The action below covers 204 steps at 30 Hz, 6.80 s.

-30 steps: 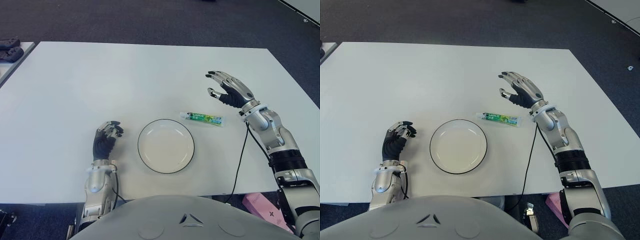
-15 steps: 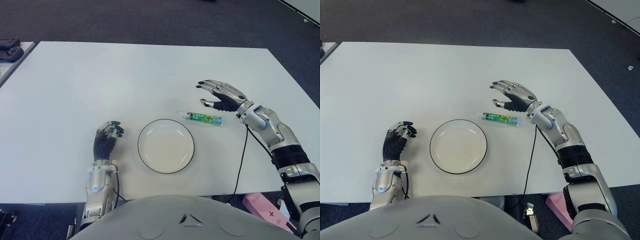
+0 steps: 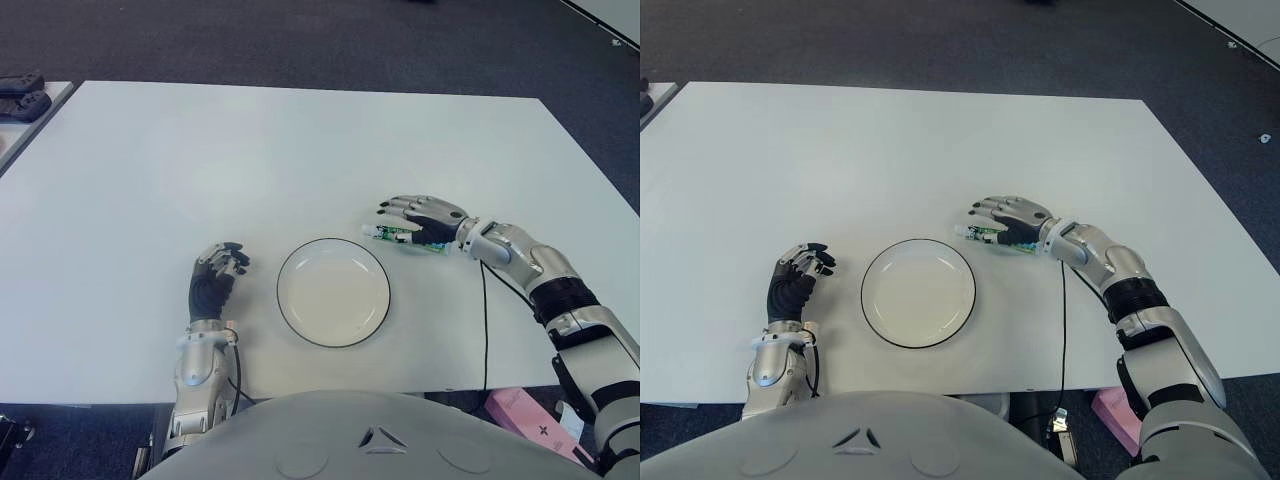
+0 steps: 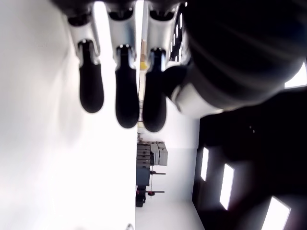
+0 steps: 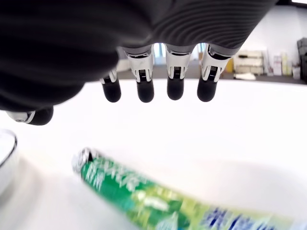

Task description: Put the toothpaste on the table into the plate.

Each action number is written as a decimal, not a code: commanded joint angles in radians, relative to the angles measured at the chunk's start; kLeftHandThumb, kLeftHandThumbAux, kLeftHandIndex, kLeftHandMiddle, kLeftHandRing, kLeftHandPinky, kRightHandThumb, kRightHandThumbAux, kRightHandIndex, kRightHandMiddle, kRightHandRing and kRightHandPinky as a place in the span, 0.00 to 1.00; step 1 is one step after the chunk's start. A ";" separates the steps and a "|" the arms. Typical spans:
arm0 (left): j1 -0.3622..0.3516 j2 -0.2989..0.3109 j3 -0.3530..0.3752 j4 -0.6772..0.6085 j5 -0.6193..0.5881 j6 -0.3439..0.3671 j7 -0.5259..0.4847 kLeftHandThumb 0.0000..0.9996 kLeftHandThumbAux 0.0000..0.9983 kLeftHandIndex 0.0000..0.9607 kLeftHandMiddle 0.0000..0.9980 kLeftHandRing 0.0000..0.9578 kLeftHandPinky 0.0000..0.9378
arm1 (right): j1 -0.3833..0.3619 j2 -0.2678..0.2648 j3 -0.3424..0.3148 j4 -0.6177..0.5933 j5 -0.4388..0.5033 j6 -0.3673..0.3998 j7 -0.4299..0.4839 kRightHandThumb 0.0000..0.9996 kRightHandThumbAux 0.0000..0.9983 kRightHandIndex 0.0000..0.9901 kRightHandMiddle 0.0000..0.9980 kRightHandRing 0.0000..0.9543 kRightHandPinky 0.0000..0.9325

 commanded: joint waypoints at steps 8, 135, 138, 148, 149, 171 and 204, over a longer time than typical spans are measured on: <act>0.011 -0.004 -0.010 0.005 0.018 0.014 0.026 0.70 0.72 0.45 0.55 0.55 0.55 | -0.027 -0.042 0.077 0.001 -0.056 -0.048 0.068 0.55 0.10 0.00 0.00 0.00 0.00; 0.159 0.063 0.036 -0.160 -0.039 0.057 -0.038 0.70 0.72 0.45 0.57 0.57 0.55 | 0.470 0.178 -0.142 -0.184 0.127 0.290 -0.461 0.79 0.69 0.44 0.39 0.44 0.49; 0.160 0.063 0.037 -0.162 -0.035 0.061 -0.037 0.70 0.72 0.45 0.57 0.57 0.55 | 0.488 0.182 -0.160 -0.229 0.147 0.305 -0.445 0.87 0.68 0.46 0.42 0.48 0.52; 0.161 0.059 0.038 -0.162 -0.047 0.053 -0.042 0.70 0.72 0.45 0.57 0.57 0.55 | 0.543 0.217 -0.219 -0.359 0.210 0.361 -0.384 1.00 0.67 0.43 0.42 0.50 0.59; 0.161 0.060 0.039 -0.160 -0.052 0.049 -0.046 0.70 0.72 0.45 0.57 0.57 0.55 | 0.547 0.219 -0.224 -0.370 0.216 0.365 -0.376 1.00 0.67 0.43 0.42 0.50 0.59; 0.153 0.071 0.032 -0.145 -0.075 0.040 -0.068 0.70 0.72 0.45 0.57 0.57 0.55 | 0.572 0.249 -0.294 -0.467 0.253 0.372 -0.317 1.00 0.67 0.43 0.41 0.51 0.60; 0.144 0.059 0.027 -0.151 -0.043 0.055 -0.048 0.70 0.72 0.45 0.58 0.58 0.55 | 0.618 0.072 -0.414 -0.668 0.391 0.374 0.002 0.70 0.43 0.13 0.10 0.20 0.31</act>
